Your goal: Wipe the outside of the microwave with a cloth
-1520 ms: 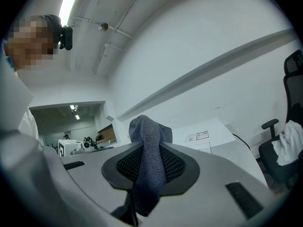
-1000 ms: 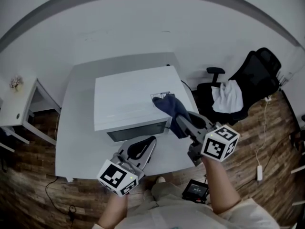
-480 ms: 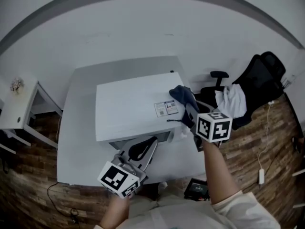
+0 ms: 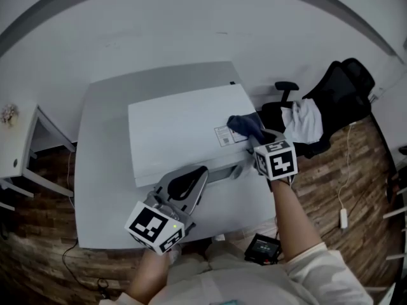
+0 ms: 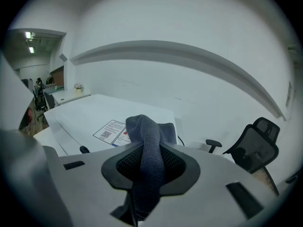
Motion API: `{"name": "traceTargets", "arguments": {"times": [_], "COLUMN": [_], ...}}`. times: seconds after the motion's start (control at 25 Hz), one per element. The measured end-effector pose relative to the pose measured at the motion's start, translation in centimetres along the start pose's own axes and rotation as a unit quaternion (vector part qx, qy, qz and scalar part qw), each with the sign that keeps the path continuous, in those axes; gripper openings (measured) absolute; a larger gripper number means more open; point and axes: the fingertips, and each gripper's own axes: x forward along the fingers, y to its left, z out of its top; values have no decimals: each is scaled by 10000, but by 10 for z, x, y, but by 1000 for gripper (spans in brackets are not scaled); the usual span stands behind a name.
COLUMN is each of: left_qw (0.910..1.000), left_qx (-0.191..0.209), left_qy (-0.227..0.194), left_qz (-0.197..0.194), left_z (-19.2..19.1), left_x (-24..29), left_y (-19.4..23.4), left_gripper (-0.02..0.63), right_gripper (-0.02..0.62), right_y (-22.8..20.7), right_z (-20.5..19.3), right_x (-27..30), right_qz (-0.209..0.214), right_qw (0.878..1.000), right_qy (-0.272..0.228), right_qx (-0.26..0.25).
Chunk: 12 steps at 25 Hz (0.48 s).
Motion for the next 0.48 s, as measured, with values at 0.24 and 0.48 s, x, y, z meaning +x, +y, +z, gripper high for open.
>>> {"name": "traceTargets", "arguments": {"times": [0.24,0.48], "left_qw": [9997,9995], "left_qx": [-111,-96], "left_qy": [-196,-297], "left_qz": [-80,75], "left_z": [18,30], "left_x": [-17,-42], "left_y": [11,27], "left_gripper": [3,3], "right_gripper": [95,95], "right_y": [3,21], "right_z": [-2,3], "right_x": [0,0], "right_qz": [-90,-203], "right_qw": [9999,9994], "right_qy": [99,127], "right_qx": [77,234]}}
